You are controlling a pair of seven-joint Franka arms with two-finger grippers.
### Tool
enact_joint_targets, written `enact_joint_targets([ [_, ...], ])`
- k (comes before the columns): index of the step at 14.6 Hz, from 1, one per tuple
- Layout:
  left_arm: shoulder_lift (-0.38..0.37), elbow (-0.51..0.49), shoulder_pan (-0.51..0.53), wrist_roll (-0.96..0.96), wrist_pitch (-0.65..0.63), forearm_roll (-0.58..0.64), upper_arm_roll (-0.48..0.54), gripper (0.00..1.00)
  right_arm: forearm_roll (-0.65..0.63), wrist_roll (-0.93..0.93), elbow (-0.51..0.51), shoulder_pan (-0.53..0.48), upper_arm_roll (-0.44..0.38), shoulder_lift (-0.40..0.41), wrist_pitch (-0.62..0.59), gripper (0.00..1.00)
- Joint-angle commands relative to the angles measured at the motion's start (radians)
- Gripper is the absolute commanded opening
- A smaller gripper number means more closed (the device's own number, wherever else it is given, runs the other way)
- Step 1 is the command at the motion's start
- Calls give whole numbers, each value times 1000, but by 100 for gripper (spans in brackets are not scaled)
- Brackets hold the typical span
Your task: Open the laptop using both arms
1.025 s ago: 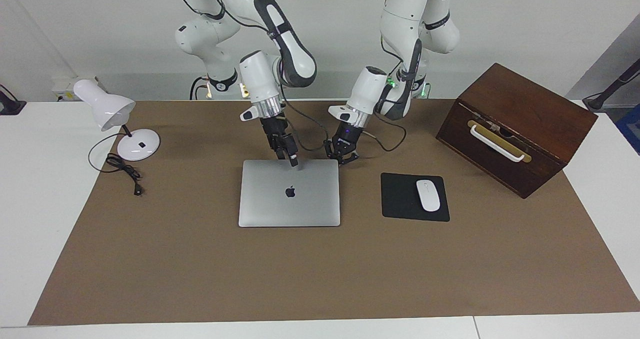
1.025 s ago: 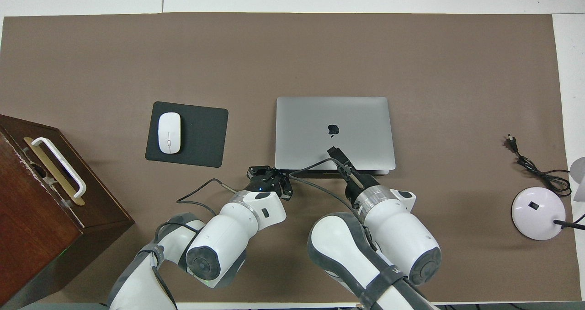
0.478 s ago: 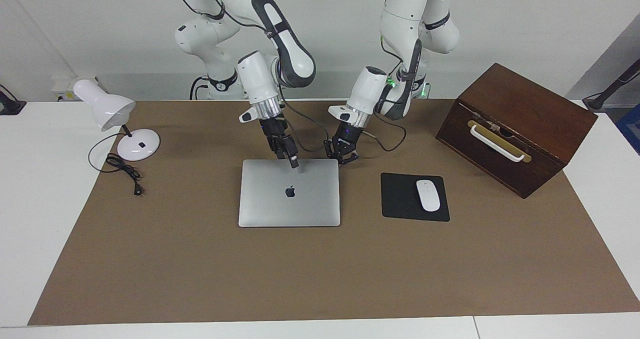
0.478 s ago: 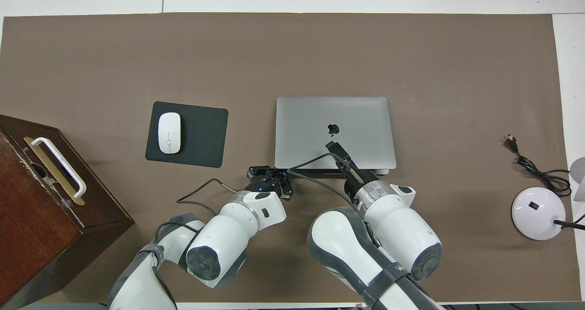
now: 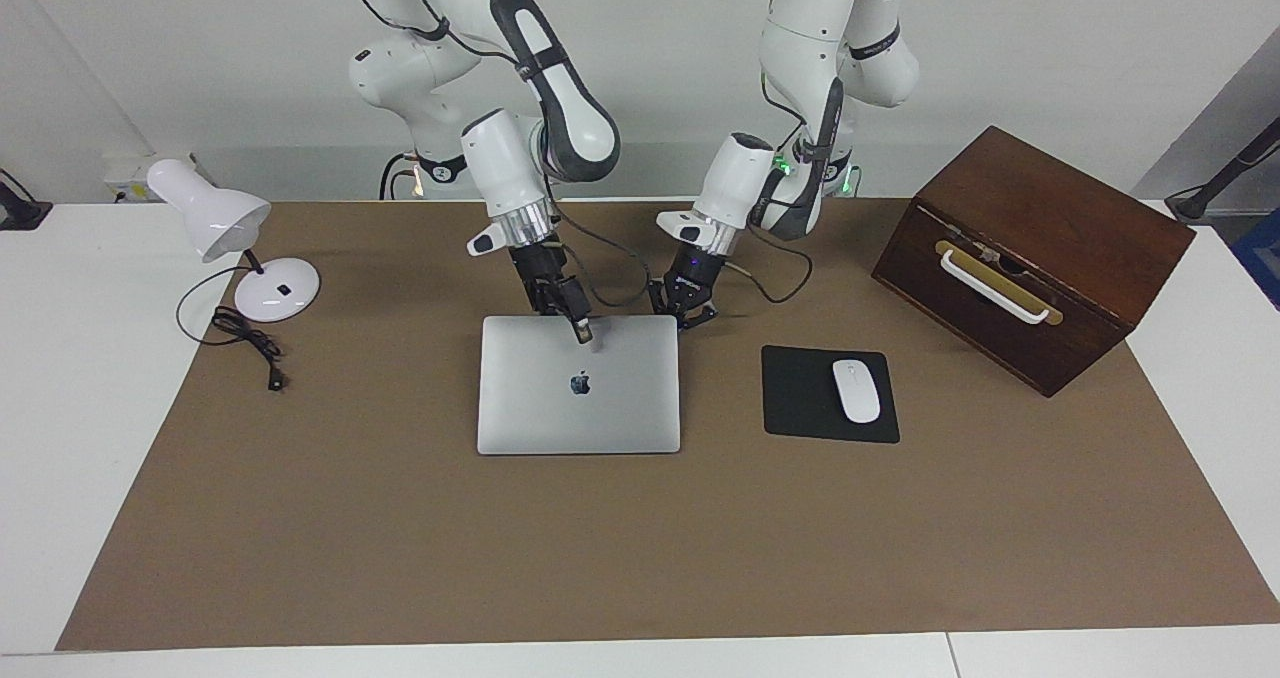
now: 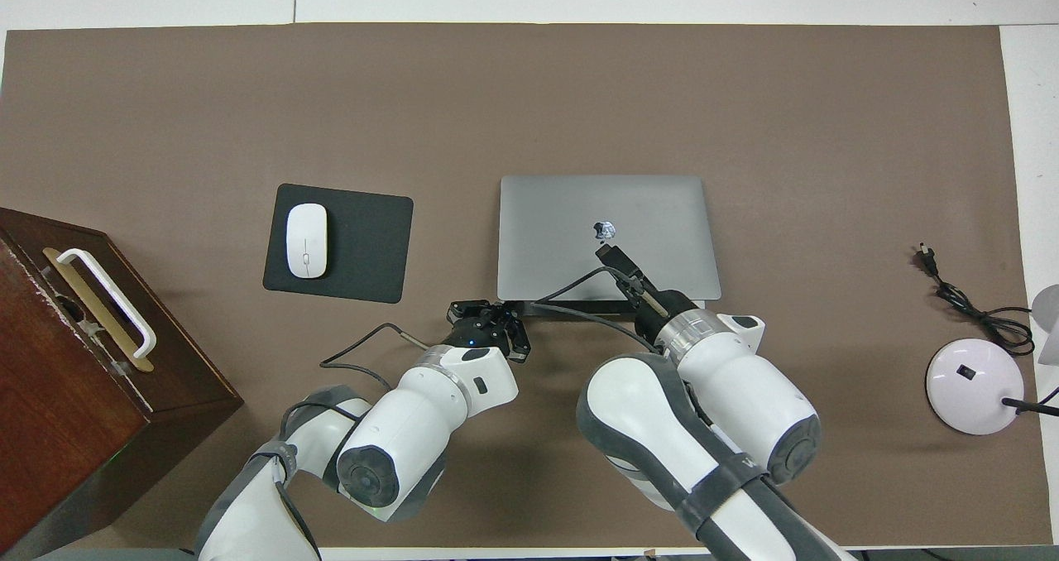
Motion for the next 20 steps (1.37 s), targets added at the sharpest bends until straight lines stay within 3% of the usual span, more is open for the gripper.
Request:
enact_joint_targets([
  [1,59,20,-13,0,13,11,2,0,-62,-38,20,-39,-4,13,-49,100],
  [15,60,20,-13,0,13,11,1,0,-128,-37,-3,-62,-7,-20,-252,100],
  [17,60,20,-13,0,13,11,2,0,-191,-35,-3,-76,-10,-23,-322,100],
  [20,60,20,-13,0,13,11,1,0,-407,104,3,-111,-21,-27,-427,100],
])
